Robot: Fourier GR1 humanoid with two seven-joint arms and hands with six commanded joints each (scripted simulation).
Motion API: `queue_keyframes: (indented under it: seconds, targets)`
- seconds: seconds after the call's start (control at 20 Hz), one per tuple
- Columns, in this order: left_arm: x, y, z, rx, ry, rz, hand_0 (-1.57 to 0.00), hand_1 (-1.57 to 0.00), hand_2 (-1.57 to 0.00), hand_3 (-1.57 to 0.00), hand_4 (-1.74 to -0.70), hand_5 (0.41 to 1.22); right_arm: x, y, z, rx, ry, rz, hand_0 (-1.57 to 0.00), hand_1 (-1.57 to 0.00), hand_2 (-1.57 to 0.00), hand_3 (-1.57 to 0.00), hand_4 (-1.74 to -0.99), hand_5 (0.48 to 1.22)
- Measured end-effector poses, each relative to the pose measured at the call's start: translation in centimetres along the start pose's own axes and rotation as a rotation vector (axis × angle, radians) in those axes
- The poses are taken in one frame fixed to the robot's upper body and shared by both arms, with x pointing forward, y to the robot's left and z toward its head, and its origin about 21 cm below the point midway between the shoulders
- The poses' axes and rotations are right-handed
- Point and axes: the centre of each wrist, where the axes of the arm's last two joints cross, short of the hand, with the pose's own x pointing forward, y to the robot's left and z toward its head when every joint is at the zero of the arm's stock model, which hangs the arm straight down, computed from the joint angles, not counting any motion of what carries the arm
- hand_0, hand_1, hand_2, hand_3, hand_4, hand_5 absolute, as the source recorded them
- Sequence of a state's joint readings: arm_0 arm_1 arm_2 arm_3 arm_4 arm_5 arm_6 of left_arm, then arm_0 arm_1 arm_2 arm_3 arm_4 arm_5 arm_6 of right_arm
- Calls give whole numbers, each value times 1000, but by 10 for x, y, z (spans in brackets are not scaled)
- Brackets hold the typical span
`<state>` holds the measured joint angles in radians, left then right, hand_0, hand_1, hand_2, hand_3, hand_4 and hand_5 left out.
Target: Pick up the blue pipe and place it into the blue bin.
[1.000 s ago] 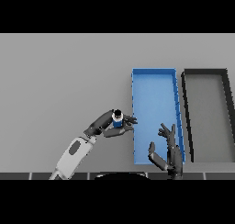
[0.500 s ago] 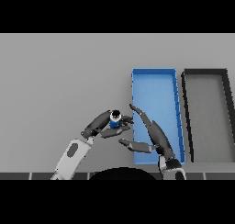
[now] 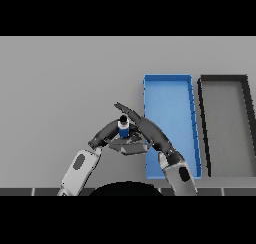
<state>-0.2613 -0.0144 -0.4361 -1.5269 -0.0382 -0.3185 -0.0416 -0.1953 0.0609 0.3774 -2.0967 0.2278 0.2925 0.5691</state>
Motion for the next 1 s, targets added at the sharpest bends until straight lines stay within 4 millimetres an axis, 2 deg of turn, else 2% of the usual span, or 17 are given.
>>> queue_keyframes:
  seconds: [0.05,0.1,0.2,0.25,0.3,0.45,0.6,0.65,0.7,0.8,0.9,1.0]
  targets:
    - [-1,2,4,7,-2,-5,-1571,-1571,-1571,-1571,-1469,1221,4,0,-4,11,-10,3,-23,-32,-83,1,-1186,521]
    - [5,1,0,9,-3,-13,-1571,-1571,-1571,-1571,-1469,1221,11,-3,-8,9,-40,8,-27,-39,-91,1,-1184,516]
    - [4,3,2,14,-6,-30,-1571,-1571,-1571,-1571,-1465,1221,16,-7,-15,23,-38,15,-69,-108,-166,-44,-1204,497]
    - [5,1,2,14,16,-35,-1571,-1571,-1571,-1571,-1462,1221,15,-6,-21,47,-33,22,-168,-218,-261,-128,-1233,487]
    - [4,1,1,11,24,-40,-1571,-1571,-1571,-1571,-1517,1221,15,-9,-23,50,-30,30,-323,-362,-377,-242,-1278,485]
    - [2,1,3,4,41,-34,-1571,-1571,-1571,-1571,-1622,1221,17,-3,-31,88,-37,25,-876,-877,-910,-762,-1467,518]
    - [2,3,3,17,48,-35,-1571,-1571,-1571,-1523,-1677,1221,16,2,-36,98,-35,-7,-1215,-1215,-1233,-1021,-1581,650]
    - [1,2,2,18,25,-4,-1571,-1571,-1571,-1532,-1690,1221,16,3,-38,101,-41,-26,-1286,-1287,-1300,-1102,-1606,765]
    - [-2,0,6,16,-2,25,-1571,-1571,-1571,-1502,-1699,1221,15,5,-36,102,-58,-46,-1343,-1343,-1354,-1186,-1628,856]
    - [3,0,2,10,1,34,-1571,-1571,-1571,-1464,-1713,1221,14,5,-38,100,-83,-56,-1425,-1425,-1432,-1304,-1665,987]
    - [2,3,3,6,-13,32,-1571,-1571,-1571,-1437,-1722,1221,16,9,-38,101,-79,-35,-1478,-1478,-1482,-1400,-1692,1071]
    - [4,4,2,9,-11,28,-1571,-1571,-1571,-1433,-1728,1221,16,12,-39,104,-101,-20,-1511,-1511,-1514,-1462,-1710,1125]
